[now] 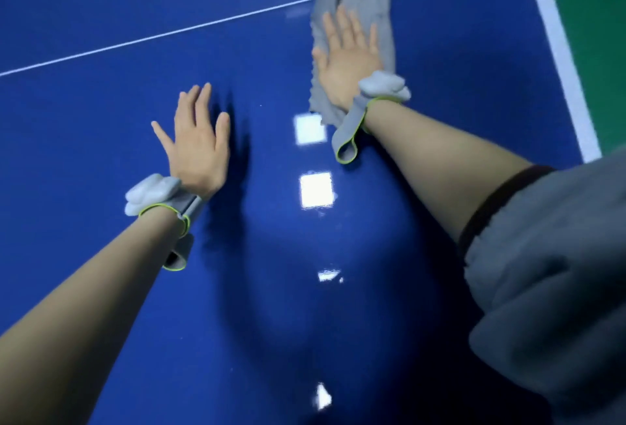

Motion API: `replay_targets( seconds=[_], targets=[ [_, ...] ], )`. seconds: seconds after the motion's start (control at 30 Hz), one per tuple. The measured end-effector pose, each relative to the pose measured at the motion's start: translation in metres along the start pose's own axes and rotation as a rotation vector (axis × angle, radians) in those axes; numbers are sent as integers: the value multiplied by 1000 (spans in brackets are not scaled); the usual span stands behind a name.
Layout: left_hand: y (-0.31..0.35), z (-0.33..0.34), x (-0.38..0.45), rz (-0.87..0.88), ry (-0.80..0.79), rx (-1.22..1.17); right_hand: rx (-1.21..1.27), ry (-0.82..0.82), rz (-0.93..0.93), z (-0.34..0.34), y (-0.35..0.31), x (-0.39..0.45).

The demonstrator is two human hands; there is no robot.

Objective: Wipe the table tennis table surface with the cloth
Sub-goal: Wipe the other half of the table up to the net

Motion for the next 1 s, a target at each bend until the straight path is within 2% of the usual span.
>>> replay_targets(
  seconds=[0.17, 0.33, 0.5, 0.73, 1.0],
  targets=[
    [-27, 2, -34, -92, -34, 49, 3, -19, -229, 21, -51, -73],
    [-1, 10, -63, -5, -124, 81, 27, -93, -347, 41, -45, -165],
    [53, 16, -94, 110, -188, 79, -8, -55, -246, 34, 22, -238],
    [113, 8, -101, 445, -220, 249, -30, -66, -111, 10, 103, -282],
    [154, 22, -72, 415, -230, 196, -11, 7, 80, -17, 184, -234]
  ],
)
Point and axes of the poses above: each hand's wrist, its own x-axis towards the middle knuckle, its own z-axis out of the palm, y = z × x, the point moved 5 cm from there along x, towards the middle knuckle, and after that the axes turned 1 degree about z, right-handed, at the moved point
